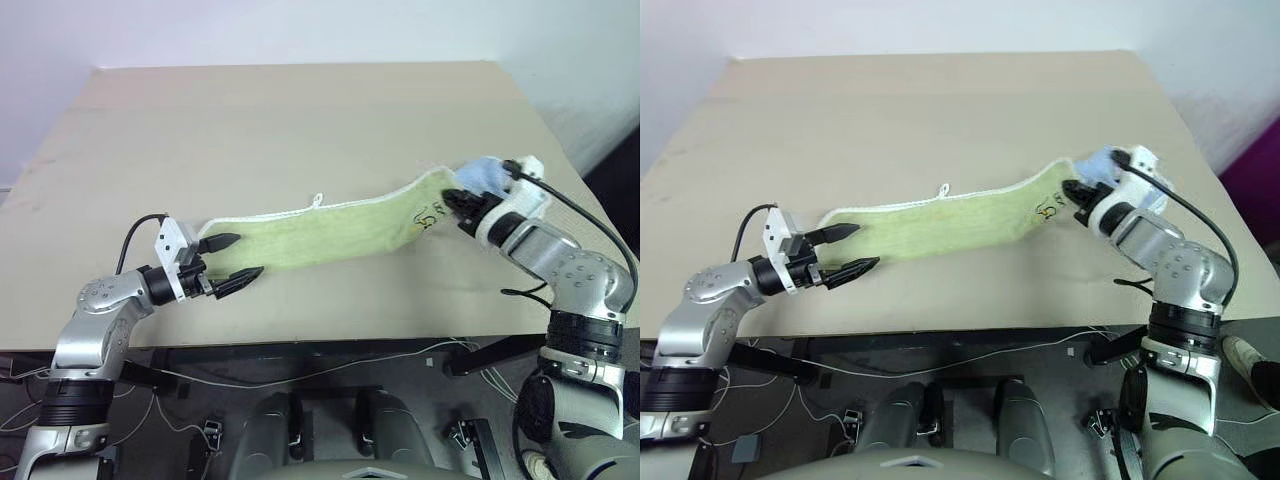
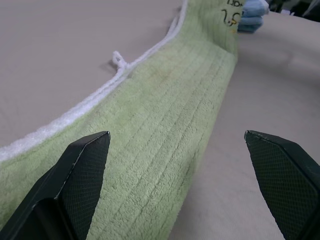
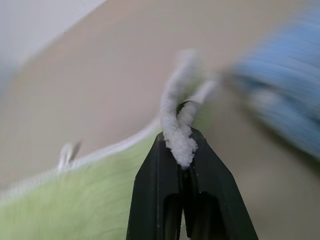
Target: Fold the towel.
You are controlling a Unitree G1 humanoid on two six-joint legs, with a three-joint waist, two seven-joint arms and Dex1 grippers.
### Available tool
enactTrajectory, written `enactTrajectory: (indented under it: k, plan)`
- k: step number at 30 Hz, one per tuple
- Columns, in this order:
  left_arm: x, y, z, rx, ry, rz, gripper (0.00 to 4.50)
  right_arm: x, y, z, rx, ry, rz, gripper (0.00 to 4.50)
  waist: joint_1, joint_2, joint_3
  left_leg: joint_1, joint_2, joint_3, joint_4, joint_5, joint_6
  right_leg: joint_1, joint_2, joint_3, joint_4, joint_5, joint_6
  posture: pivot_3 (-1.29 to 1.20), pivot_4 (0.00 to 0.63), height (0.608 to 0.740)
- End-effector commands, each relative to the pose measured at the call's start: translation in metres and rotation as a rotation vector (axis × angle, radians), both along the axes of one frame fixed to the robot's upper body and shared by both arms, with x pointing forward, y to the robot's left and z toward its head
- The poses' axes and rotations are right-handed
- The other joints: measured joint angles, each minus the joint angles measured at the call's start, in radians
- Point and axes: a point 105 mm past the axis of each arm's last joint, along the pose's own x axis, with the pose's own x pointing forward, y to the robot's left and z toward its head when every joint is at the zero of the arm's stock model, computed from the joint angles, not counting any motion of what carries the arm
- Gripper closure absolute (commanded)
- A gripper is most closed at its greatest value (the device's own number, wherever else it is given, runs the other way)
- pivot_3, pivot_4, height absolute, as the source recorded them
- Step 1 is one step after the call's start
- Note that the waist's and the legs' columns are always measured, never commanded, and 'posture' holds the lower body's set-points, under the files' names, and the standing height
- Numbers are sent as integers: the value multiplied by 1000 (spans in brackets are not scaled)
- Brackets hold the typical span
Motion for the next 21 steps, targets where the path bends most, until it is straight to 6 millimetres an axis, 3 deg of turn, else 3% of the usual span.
enactTrajectory:
  k: [1, 6, 13, 19, 21]
  plan:
    - [1, -2, 9, 3, -46, -10, 0, -11, 33, 16, -204, -133, 155, 4467, 3, 0, 0, -1, 0, 0, 0, 0, 0, 0, 0, 0, 0, 0, 0, 0, 150, 740]
    - [1, -5, 8, -7, -44, -13, 0, -19, 78, -4, -480, -196, 320, 4467, 4, -1, 0, -3, 0, -1, 2, 0, 0, -2, 0, -1, 0, 0, 0, 0, 150, 740]
    - [-2, -9, 5, -19, -39, -16, 0, -23, 127, -35, -570, -218, 455, 4467, 3, -1, 0, -4, 0, -1, 3, 1, -1, -3, 1, -1, 1, 0, 0, 0, 150, 740]
    - [-7, -9, 4, -28, -31, -6, 0, -25, 139, -45, -549, -205, 487, 4467, 4, -1, 0, -4, 0, -1, 3, 2, -2, -3, 1, -2, 1, 0, 0, 0, 150, 740]
    - [-8, -9, 2, -29, -26, -3, 0, -28, 141, -44, -524, -199, 507, 4005, 3, -1, 0, -4, 0, -1, 3, 1, -2, -3, 1, -2, 1, 0, 0, 0, 150, 740]
